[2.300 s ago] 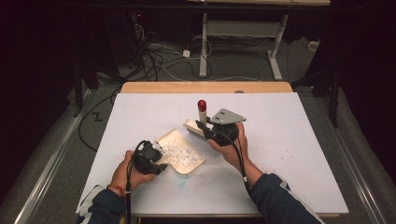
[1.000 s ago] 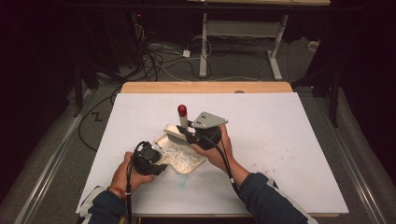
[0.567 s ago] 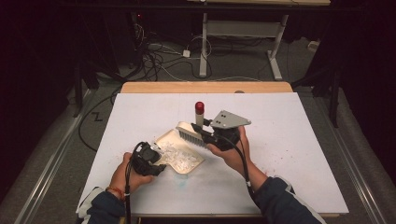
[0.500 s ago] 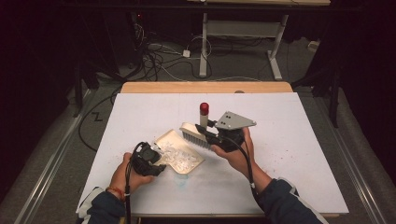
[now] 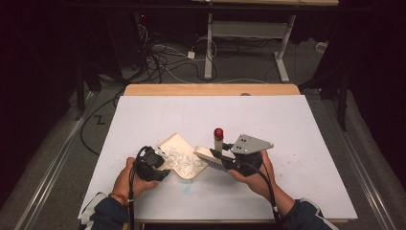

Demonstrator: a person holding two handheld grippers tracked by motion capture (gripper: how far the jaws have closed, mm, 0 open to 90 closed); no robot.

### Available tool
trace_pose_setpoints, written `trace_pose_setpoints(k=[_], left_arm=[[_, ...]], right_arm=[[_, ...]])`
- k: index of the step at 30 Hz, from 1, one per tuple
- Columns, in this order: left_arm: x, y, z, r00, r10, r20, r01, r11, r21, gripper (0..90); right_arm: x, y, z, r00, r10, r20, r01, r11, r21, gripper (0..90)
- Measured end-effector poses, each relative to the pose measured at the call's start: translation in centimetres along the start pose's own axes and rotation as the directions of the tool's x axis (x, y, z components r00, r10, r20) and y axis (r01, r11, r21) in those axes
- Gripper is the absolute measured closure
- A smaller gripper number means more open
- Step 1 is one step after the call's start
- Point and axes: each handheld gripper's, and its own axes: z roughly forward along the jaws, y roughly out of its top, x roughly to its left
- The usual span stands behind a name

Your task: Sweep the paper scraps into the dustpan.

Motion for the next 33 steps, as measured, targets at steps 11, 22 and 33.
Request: trace_pose_setpoints(k=[11, 22, 33], left_arm=[[0.3, -0.5, -0.3, 1.0000, -0.006, 0.007, 0.006, 1.0000, 0.007, 63.3], [0.6, -1.0, -1.0, 0.9998, -0.012, 0.018, 0.011, 0.9993, 0.036, 63.4], [0.7, -0.9, -1.0, 0.9998, -0.007, 0.016, 0.006, 0.9990, 0.044, 63.3]], right_arm=[[-0.1, 1.6, -0.1, 1.0000, 0.000, -0.004, 0.000, 0.998, -0.057, 70.8], [-2.8, 1.4, 4.2, 0.9893, 0.003, 0.146, 0.000, 1.000, -0.020, 70.9], [0.4, 1.8, 5.0, 0.9999, -0.009, -0.012, 0.009, 1.000, 0.013, 70.5]])
